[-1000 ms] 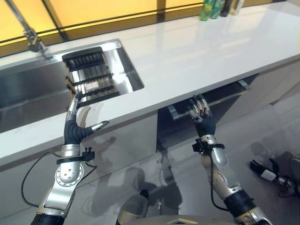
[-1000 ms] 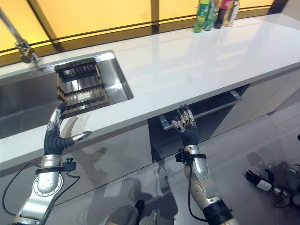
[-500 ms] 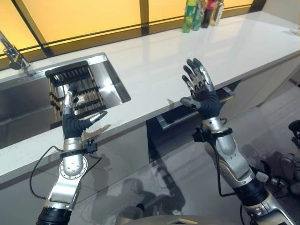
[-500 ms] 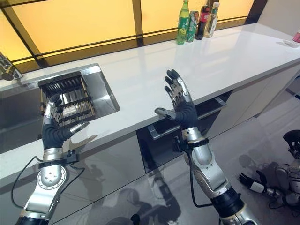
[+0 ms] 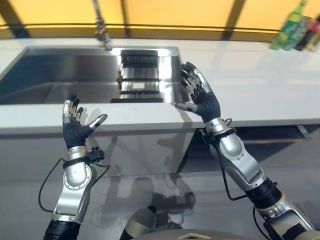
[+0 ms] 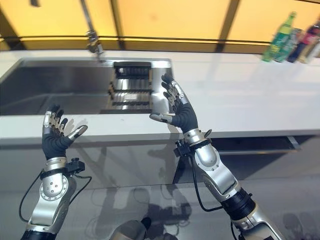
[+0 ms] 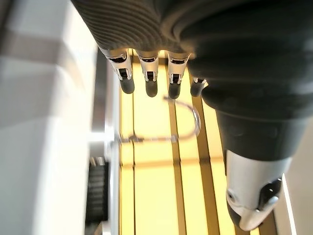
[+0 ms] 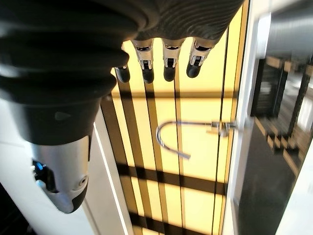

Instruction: Pick up plates and place into dishwasher.

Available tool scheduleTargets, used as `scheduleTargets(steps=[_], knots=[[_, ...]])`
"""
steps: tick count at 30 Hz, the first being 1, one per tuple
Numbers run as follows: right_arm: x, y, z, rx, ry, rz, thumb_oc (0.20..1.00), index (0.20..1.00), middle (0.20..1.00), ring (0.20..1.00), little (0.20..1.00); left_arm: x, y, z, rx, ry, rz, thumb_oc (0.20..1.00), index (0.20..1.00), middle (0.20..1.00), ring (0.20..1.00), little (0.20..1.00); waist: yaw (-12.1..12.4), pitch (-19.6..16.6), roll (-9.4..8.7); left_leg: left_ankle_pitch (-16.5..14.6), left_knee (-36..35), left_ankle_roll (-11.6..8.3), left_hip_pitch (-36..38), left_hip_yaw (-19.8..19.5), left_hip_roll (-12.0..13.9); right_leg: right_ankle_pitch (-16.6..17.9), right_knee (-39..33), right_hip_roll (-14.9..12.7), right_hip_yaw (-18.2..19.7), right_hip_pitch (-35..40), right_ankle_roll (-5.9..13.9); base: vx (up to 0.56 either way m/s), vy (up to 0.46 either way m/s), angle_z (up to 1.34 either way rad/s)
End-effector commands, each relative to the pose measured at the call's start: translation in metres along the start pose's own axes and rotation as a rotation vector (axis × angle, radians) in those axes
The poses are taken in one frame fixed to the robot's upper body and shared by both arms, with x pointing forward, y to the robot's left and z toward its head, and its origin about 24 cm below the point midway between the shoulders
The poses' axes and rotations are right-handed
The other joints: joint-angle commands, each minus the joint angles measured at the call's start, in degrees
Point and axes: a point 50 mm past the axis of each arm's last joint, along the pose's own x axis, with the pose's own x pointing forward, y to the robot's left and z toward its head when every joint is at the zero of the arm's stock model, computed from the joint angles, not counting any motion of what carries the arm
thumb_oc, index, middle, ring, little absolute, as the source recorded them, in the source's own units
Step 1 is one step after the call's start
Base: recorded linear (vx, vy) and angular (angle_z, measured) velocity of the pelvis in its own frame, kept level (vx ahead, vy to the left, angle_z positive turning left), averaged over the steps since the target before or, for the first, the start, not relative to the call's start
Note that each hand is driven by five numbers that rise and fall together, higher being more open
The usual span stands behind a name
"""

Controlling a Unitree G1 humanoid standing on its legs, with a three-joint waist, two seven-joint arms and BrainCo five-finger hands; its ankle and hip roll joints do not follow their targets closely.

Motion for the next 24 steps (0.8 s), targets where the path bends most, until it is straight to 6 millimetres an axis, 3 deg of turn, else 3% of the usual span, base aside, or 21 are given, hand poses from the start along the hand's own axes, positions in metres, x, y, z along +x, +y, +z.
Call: scheduleTargets(steps=[1,6,8,9,10,13,15,17,18,20,21,22,24], knots=[[0.002,0.01,0.001,0.036,-0.038,-0.008,1.0,1.0,1.0,1.0,1.0,0.004,0.011,0.018,0.039,-0.101,-0.013,1.0,1.0,1.0,1.0,1.0,1.6,-5.1,1.16,9.4,-9.3,-0.34,-0.9,-2.4,1.2,-1.1,10.9,0.9,1.5,-2.7,-2.83,-0.01,0.008,0.52],[-0.004,0.016,-0.006,0.038,-0.022,-0.005,1.0,1.0,1.0,1.0,1.0,0.0,0.022,0.017,0.062,-0.092,0.019,1.0,1.0,1.0,1.0,1.0,3.5,-4.5,1.28,7.5,-6.7,-0.22,-0.7,-5.8,-0.7,-1.3,11.0,0.6,1.6,-3.0,-2.96,0.02,0.038,0.33],[-0.007,0.013,-0.006,0.036,-0.009,-0.012,1.0,1.0,1.0,1.0,1.0,-0.001,0.025,0.017,0.062,-0.081,0.03,1.0,1.0,1.0,1.0,1.0,2.9,-4.4,1.4,6.7,-4.7,-0.33,-1.3,-2.5,-0.1,-0.6,10.2,-0.1,0.9,-2.5,-2.51,0.08,0.174,-0.1],[-0.011,0.008,-0.007,0.025,0.004,-0.029,1.0,1.0,1.0,1.0,1.0,-0.001,0.023,0.017,0.053,-0.078,0.019,1.0,1.0,1.0,1.0,1.0,1.8,-4.3,1.26,5.5,-2.7,-0.27,-2.1,2.0,0.7,0.0,10.2,-1.4,-0.5,-2.1,-1.83,0.08,0.202,-0.02],[-0.013,0.005,-0.008,0.013,0.007,-0.033,1.0,1.0,1.0,1.0,1.0,0.0,0.023,0.017,0.048,-0.08,0.013,1.0,1.0,1.0,1.0,1.0,1.5,-4.2,1.11,4.9,-2.0,0.02,-2.5,2.8,0.5,0.5,10.8,-2.2,-0.9,-2.1,-1.59,0.11,0.235,0.23],[-0.021,-0.004,-0.006,0.008,-0.008,-0.054,1.0,1.0,1.0,1.0,1.0,0.001,0.018,0.021,0.04,-0.095,0.009,1.0,1.0,1.0,1.0,1.0,-0.2,-3.5,0.57,2.4,-2.0,3.46,-1.4,5.0,-1.5,4.5,21.1,-6.8,-0.4,-3.6,1.19,0.11,0.223,0.19],[-0.027,-0.008,-0.007,0.017,-0.01,-0.078,1.0,1.0,1.0,1.0,1.0,0.001,0.009,0.022,0.048,-0.117,-0.014,1.0,1.0,1.0,1.0,1.0,-2.4,-3.0,1.21,1.8,-1.9,5.83,-0.1,6.0,-3.0,9.5,31.5,-8.5,4.2,-6.4,3.03,0.11,0.25,0.18],[-0.033,-0.006,-0.008,0.036,-0.018,-0.058,1.0,1.0,1.0,1.0,1.0,0.001,0.002,0.02,0.067,-0.131,-0.001,1.0,1.0,1.0,1.0,1.0,-5.4,-2.7,2.77,1.7,-2.9,7.09,1.7,6.9,-2.8,10.5,38.1,-7.2,9.6,-10.1,3.11,0.1,0.151,0.34],[-0.036,-0.005,-0.009,0.04,-0.018,-0.036,1.0,1.0,1.0,1.0,1.0,0.002,-0.001,0.018,0.073,-0.132,0.019,1.0,1.0,1.0,1.0,1.0,-7.6,-2.6,3.35,1.7,-3.8,7.4,2.7,7.7,-2.5,10.5,38.0,-4.9,12.9,-12.5,2.96,0.11,0.013,0.22],[-0.038,-0.008,-0.008,0.031,-0.016,-0.039,1.0,1.0,1.0,1.0,1.0,0.009,-0.006,0.018,0.062,-0.132,0.014,1.0,1.0,1.0,1.0,1.0,-10.4,-2.9,3.58,2.2,-4.0,7.03,2.1,7.1,-2.5,6.6,29.3,-0.8,16.0,-13.5,1.58,0.13,-0.066,0.17],[-0.038,-0.012,-0.008,0.029,-0.011,-0.047,1.0,1.0,1.0,1.0,1.0,0.013,-0.011,0.017,0.062,-0.131,0.003,1.0,1.0,1.0,1.0,1.0,-11.6,-3.1,3.56,2.0,-3.8,6.67,2.0,7.0,-2.7,5.6,24.2,-0.5,16.9,-13.7,1.05,0.14,-0.102,0.29],[-0.034,-0.014,-0.01,0.03,-0.009,-0.042,1.0,1.0,1.0,1.0,1.0,0.015,-0.012,0.017,0.061,-0.13,0.006,1.0,1.0,1.0,1.0,1.0,-12.3,-3.1,3.43,1.6,-4.0,6.11,2.9,7.5,-2.5,7.4,18.4,-2.2,17.1,-14.0,1.02,0.13,-0.126,0.2],[-0.025,-0.018,-0.011,0.027,-0.009,-0.032,1.0,1.0,1.0,1.0,1.0,0.019,-0.015,0.018,0.067,-0.14,0.0,1.0,1.0,1.0,1.0,1.0,-14.2,-2.9,3.99,-0.2,-4.9,5.58,5.0,8.0,-1.0,7.7,9.9,-2.1,20.4,-14.2,1.72,0.1,-0.155,-0.02]])
